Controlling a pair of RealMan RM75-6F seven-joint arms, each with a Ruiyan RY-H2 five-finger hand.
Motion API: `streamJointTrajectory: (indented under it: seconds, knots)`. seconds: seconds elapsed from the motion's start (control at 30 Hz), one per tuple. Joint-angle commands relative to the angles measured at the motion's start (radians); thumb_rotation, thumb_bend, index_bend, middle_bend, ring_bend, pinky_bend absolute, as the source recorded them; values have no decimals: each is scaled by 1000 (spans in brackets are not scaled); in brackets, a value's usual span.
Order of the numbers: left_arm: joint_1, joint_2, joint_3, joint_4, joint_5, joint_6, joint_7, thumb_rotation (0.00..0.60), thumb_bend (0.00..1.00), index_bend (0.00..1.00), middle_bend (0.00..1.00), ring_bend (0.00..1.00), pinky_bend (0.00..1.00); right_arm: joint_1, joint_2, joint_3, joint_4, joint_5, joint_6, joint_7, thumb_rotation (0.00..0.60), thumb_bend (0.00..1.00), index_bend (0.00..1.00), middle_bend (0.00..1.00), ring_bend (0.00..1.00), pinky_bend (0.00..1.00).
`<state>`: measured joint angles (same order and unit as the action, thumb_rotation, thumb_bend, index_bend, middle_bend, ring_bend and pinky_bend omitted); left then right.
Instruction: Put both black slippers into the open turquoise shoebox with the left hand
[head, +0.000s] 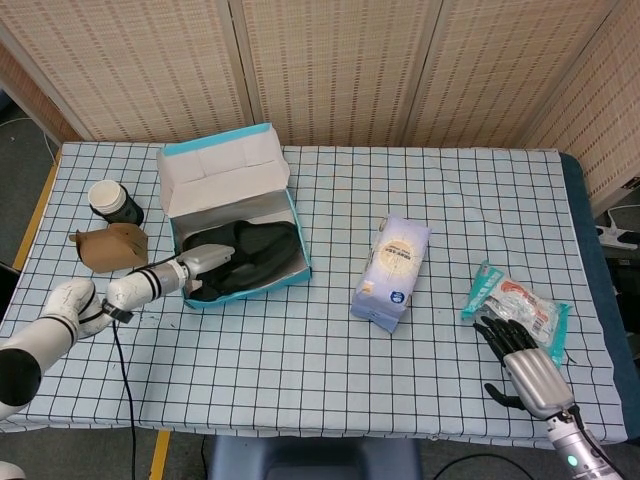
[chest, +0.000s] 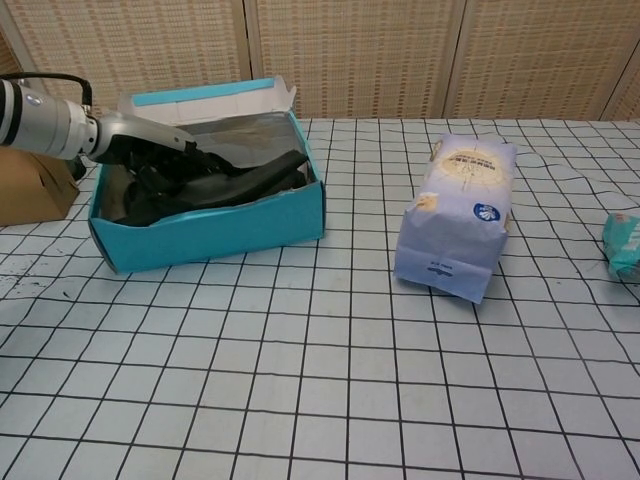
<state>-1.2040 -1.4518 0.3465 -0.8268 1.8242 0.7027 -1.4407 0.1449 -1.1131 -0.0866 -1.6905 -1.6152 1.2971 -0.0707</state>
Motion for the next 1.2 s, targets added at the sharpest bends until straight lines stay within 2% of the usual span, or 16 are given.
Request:
streamJointTrajectory:
  seconds: [0.03, 0.27, 0.53, 0.6, 0.67, 0.73, 0.83, 0.97, 1.03, 1.2]
  knots:
    - [-6, -19, 26, 17, 13, -16, -23, 600, 1000, 573, 730, 515, 587, 0, -1, 0, 0, 0, -1, -1, 600, 181, 0, 0, 0, 0]
    - [2, -52, 41, 70, 3, -3, -48, 600, 1000, 574, 731, 493, 559, 0, 0, -1, -1, -1, 0, -2, 600, 180, 0, 0, 0, 0]
    - [10, -58, 34, 90, -22, -10, -22, 600, 985, 562, 692, 388, 411, 1, 1, -2, -1, -1, -2, 0, 600, 180, 0, 0, 0, 0]
    - [13, -58, 31, 92, -28, -13, -10, 600, 953, 519, 627, 373, 358, 1, 2, -3, -1, -2, -3, 2, 600, 180, 0, 0, 0, 0]
    - [23, -54, 21, 92, -42, -7, 16, 600, 898, 448, 487, 349, 333, 1, 2, -3, -1, -4, -1, 2, 600, 181, 0, 0, 0, 0]
    - [43, -36, 0, 77, -62, 40, 24, 600, 813, 311, 276, 252, 315, 0, 2, -4, -3, -6, 1, 3, 600, 181, 0, 0, 0, 0]
    - [67, -21, -27, 62, -84, 89, 38, 600, 669, 141, 105, 133, 266, 0, 2, -6, -3, -10, 2, 4, 600, 181, 0, 0, 0, 0]
    - [87, -1, -51, 36, -104, 126, 29, 600, 537, 8, 8, 47, 214, -2, 4, -7, -5, -14, 9, 5, 600, 181, 0, 0, 0, 0]
    - [93, 9, -55, 25, -103, 144, 14, 600, 502, 0, 0, 8, 195, -3, 5, -7, -5, -15, 10, 6, 600, 181, 0, 0, 0, 0]
    - [97, 16, -54, 22, -94, 147, 11, 600, 459, 0, 0, 0, 151, -3, 5, -8, -5, -18, 10, 6, 600, 181, 0, 0, 0, 0]
